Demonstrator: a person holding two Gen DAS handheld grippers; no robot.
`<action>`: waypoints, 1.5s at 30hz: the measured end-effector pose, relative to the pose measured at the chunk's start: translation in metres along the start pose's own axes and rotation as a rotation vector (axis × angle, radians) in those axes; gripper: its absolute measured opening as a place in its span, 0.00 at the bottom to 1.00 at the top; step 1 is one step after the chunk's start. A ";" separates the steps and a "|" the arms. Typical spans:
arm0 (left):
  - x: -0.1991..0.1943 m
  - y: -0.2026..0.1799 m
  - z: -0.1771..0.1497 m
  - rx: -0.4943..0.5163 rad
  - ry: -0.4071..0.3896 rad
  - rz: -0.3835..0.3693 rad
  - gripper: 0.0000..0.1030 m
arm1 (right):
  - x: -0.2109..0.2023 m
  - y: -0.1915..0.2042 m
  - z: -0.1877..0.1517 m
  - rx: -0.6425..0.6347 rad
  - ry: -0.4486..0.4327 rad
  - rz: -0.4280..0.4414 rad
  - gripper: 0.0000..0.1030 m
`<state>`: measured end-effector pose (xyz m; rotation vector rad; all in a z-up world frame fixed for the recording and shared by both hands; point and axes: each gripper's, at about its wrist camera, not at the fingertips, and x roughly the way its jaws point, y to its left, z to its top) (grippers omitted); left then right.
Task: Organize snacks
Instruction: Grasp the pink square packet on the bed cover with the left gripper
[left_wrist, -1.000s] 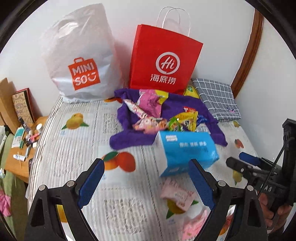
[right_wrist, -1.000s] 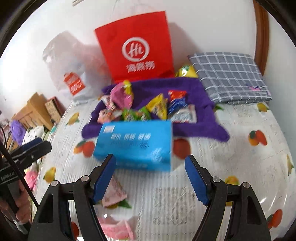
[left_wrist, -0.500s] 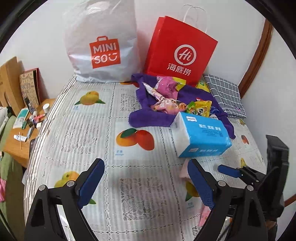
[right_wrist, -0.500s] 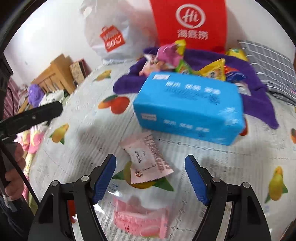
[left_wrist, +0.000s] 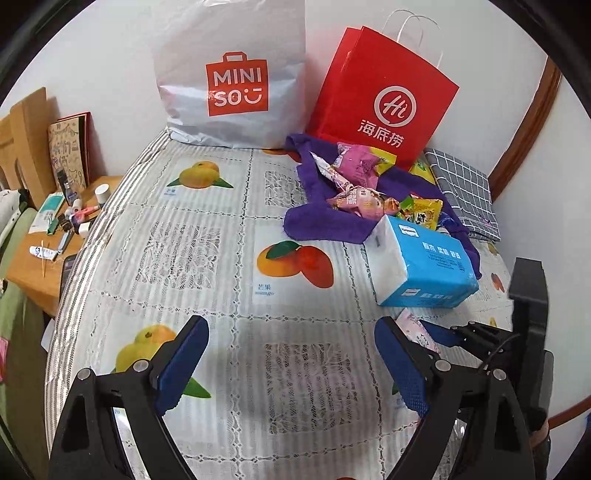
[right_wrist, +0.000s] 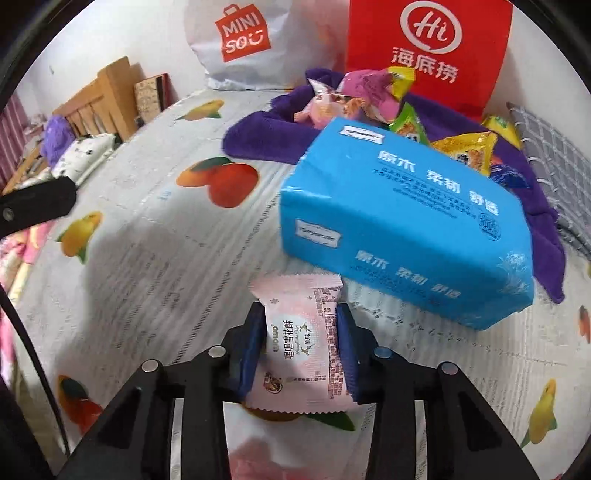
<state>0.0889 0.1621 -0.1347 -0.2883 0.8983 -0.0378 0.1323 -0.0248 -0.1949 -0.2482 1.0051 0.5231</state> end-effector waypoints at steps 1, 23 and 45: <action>0.000 -0.002 -0.001 0.004 0.003 -0.001 0.88 | -0.005 -0.002 -0.001 0.012 -0.014 -0.001 0.35; 0.029 -0.078 -0.089 0.125 0.157 -0.184 0.88 | -0.076 -0.131 -0.116 0.352 -0.107 -0.193 0.35; 0.044 -0.158 -0.112 0.289 0.122 -0.118 0.89 | -0.071 -0.165 -0.127 0.324 -0.195 -0.185 0.37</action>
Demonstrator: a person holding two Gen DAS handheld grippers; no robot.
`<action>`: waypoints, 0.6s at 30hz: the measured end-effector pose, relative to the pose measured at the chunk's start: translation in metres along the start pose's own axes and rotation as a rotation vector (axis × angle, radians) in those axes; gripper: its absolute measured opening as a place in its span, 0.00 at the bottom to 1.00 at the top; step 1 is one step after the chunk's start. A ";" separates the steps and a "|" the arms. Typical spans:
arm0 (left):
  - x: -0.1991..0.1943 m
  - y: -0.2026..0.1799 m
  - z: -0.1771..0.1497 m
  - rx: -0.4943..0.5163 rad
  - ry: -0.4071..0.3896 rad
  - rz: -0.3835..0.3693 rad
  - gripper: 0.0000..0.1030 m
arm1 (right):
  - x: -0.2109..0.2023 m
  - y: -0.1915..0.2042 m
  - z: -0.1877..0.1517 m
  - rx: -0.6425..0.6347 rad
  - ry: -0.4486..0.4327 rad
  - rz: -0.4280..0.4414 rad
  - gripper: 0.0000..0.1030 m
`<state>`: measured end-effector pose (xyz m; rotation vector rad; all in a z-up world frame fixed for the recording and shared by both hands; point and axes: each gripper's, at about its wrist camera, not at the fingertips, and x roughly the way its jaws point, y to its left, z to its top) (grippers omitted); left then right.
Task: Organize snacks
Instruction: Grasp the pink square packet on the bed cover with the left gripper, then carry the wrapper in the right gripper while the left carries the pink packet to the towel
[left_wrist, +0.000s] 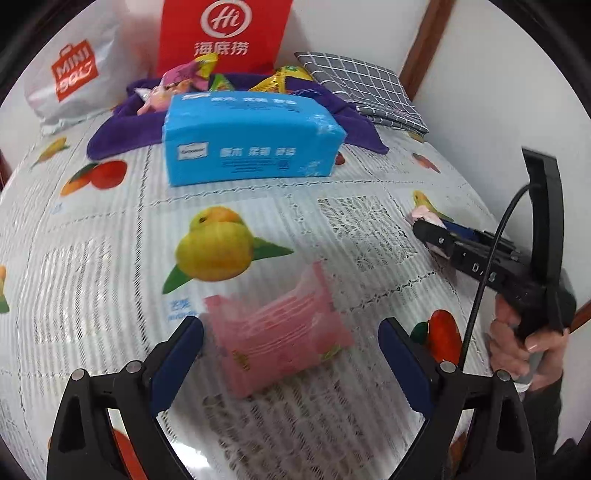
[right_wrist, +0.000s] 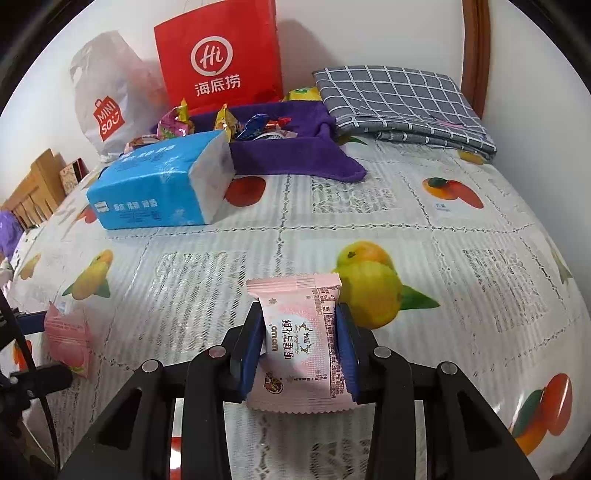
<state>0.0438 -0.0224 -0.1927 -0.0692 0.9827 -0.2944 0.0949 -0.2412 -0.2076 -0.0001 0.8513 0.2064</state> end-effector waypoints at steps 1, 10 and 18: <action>0.000 -0.004 -0.001 0.024 -0.009 0.031 0.86 | 0.000 -0.003 0.000 0.013 -0.001 0.013 0.37; 0.000 0.012 0.011 0.057 -0.042 0.109 0.42 | 0.000 -0.004 0.000 0.020 -0.008 0.017 0.37; 0.009 0.059 0.032 -0.047 -0.078 0.159 0.42 | 0.001 0.001 0.000 -0.002 -0.009 -0.017 0.37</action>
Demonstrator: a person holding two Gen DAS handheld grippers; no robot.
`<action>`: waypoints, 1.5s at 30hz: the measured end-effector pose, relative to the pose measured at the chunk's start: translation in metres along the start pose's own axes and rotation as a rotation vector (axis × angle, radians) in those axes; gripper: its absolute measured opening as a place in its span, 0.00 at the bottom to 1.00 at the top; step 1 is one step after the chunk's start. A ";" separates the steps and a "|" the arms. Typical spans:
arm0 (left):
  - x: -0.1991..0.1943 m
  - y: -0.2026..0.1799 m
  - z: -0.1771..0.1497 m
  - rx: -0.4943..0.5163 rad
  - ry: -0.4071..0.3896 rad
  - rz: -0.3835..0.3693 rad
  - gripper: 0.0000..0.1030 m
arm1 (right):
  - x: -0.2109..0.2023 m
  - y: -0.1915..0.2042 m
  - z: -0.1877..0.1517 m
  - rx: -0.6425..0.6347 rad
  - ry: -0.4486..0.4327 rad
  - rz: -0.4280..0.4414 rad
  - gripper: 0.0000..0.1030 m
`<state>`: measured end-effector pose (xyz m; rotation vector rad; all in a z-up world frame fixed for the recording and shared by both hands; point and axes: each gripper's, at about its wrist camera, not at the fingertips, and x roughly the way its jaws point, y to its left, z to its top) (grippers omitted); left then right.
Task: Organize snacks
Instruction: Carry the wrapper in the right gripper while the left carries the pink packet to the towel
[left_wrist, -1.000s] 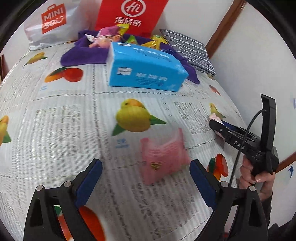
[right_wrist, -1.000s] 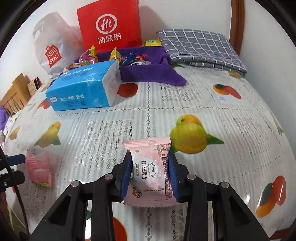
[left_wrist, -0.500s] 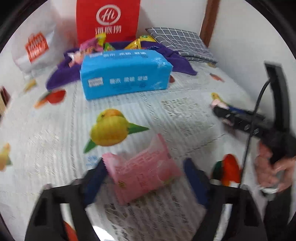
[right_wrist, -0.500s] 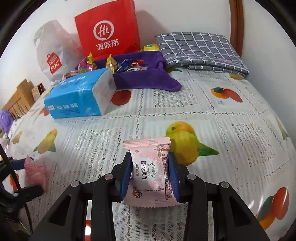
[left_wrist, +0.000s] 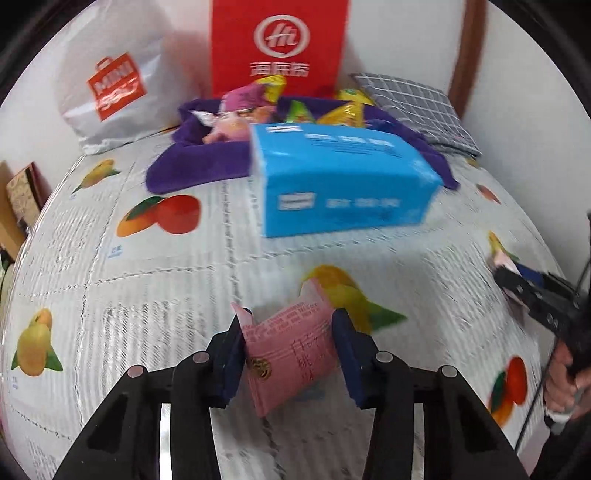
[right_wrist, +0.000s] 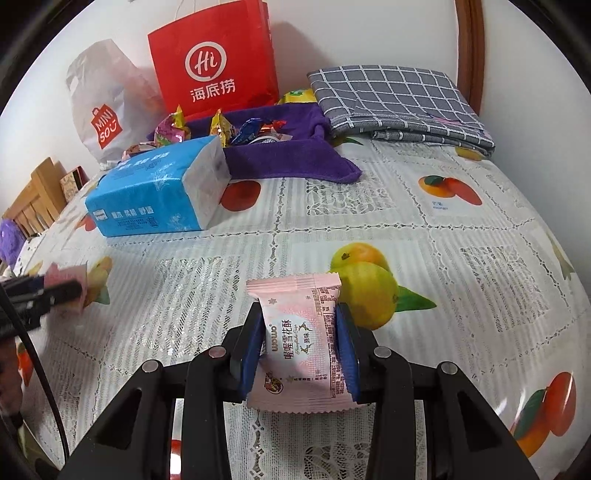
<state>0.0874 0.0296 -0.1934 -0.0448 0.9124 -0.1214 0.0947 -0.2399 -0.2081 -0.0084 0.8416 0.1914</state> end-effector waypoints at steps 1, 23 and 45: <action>0.001 0.001 -0.001 -0.008 -0.006 -0.004 0.43 | 0.000 0.001 0.000 -0.003 0.000 -0.004 0.37; -0.009 0.001 -0.013 -0.041 -0.044 -0.010 0.39 | 0.001 0.004 -0.001 -0.023 0.005 -0.024 0.39; -0.058 -0.004 0.026 -0.103 -0.072 -0.066 0.33 | -0.048 0.055 0.044 -0.064 -0.068 0.133 0.35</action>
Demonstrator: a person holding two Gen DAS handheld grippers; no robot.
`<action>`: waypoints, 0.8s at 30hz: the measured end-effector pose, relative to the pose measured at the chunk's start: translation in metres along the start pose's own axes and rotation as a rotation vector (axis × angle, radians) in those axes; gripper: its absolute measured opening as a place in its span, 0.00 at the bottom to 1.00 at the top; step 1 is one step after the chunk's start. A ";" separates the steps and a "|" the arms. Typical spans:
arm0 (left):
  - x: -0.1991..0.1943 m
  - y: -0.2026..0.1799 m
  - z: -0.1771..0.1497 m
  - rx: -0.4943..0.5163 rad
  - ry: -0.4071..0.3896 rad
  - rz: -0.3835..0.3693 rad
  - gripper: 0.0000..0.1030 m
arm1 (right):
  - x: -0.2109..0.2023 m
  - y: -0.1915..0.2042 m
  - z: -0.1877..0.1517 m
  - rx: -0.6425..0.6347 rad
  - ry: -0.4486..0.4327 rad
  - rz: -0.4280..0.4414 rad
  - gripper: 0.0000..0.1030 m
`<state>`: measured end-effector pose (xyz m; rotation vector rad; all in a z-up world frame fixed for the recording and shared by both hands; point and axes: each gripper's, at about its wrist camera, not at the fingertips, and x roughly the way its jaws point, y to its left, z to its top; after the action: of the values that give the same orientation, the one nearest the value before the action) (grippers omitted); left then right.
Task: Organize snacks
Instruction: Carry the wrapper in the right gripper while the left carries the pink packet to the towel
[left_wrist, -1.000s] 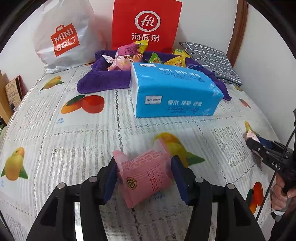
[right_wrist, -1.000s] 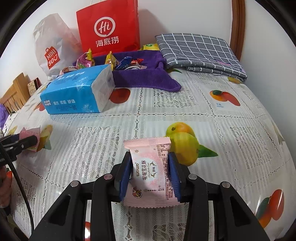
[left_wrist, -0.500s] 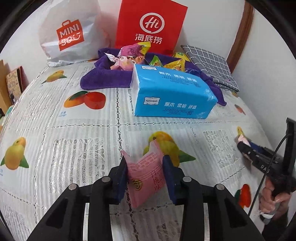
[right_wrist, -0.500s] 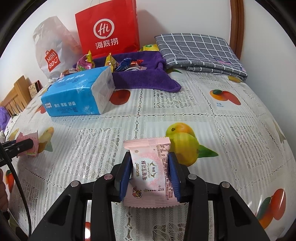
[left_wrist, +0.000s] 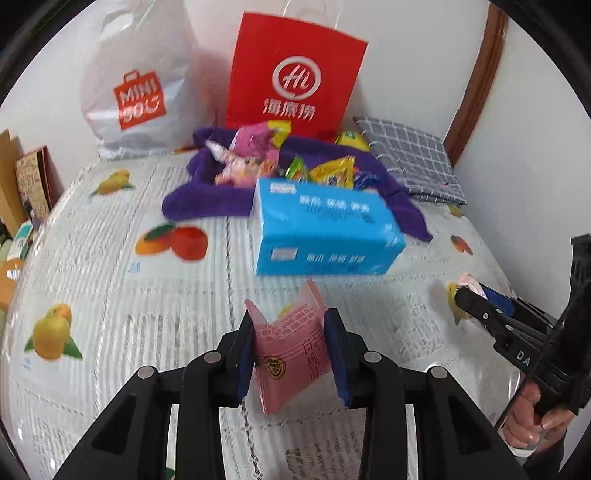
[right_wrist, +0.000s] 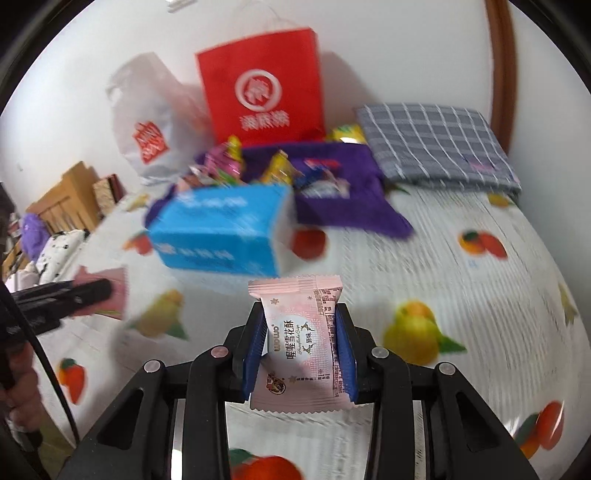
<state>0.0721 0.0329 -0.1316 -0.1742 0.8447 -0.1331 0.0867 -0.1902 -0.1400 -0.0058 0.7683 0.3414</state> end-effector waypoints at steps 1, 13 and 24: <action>-0.002 -0.001 0.003 0.002 -0.006 -0.004 0.33 | -0.002 0.004 0.005 -0.007 -0.001 0.004 0.35; -0.019 -0.013 0.052 0.011 -0.044 -0.032 0.33 | -0.019 0.024 0.060 0.009 -0.046 0.017 0.35; -0.023 -0.015 0.083 0.019 -0.057 -0.041 0.33 | -0.015 0.030 0.086 0.022 -0.052 0.020 0.35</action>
<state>0.1187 0.0305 -0.0580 -0.1766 0.7829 -0.1743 0.1256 -0.1551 -0.0640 0.0310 0.7206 0.3506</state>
